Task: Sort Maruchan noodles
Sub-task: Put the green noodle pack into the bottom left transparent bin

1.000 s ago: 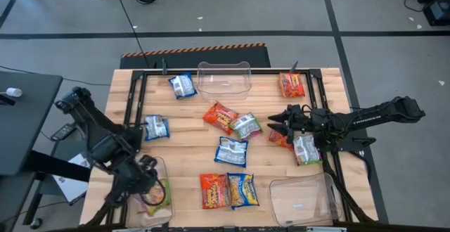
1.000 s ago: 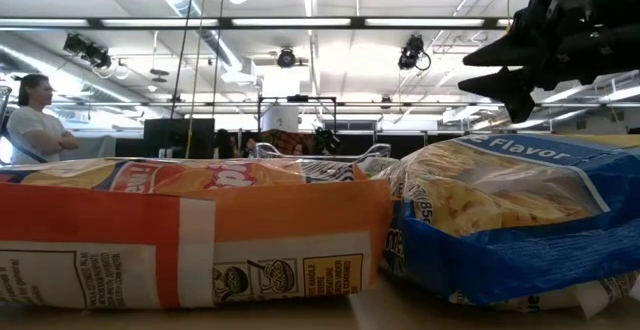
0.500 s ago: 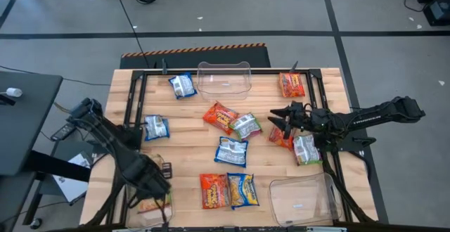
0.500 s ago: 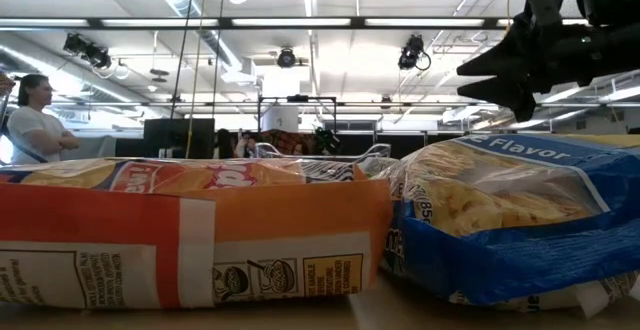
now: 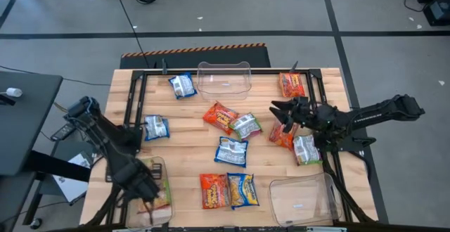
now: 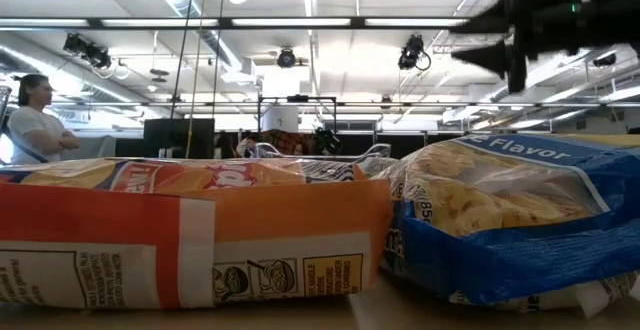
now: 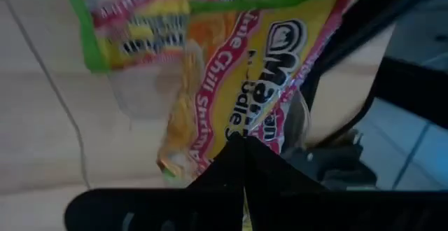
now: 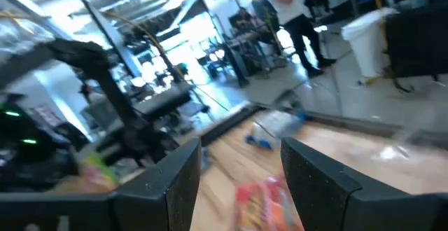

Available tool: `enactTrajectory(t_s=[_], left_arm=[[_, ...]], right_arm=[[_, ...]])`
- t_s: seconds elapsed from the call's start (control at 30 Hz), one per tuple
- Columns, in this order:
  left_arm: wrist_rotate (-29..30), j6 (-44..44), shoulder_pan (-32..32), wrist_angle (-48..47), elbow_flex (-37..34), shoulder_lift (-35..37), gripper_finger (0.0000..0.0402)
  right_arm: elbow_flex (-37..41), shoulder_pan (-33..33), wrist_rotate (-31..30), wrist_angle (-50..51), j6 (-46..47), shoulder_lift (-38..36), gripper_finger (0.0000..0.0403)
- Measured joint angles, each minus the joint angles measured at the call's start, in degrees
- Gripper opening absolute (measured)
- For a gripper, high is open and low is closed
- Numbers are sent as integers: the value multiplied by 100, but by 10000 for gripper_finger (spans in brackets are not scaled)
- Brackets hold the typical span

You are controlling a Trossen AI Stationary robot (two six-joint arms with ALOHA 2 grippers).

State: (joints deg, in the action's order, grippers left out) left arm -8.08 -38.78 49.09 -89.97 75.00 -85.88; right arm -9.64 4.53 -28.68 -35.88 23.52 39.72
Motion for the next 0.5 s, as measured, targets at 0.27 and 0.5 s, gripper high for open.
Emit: enactTrajectory(t_s=[0.27,0.5], left_arm=[[204,-95,457,-7,-848,609,2],[379,-387,633,-3,-683,751,3]], right_arm=[[-1620,289,-122,627,-827,1167,204],[-2469,365,-134,638,-1064,2319,204]])
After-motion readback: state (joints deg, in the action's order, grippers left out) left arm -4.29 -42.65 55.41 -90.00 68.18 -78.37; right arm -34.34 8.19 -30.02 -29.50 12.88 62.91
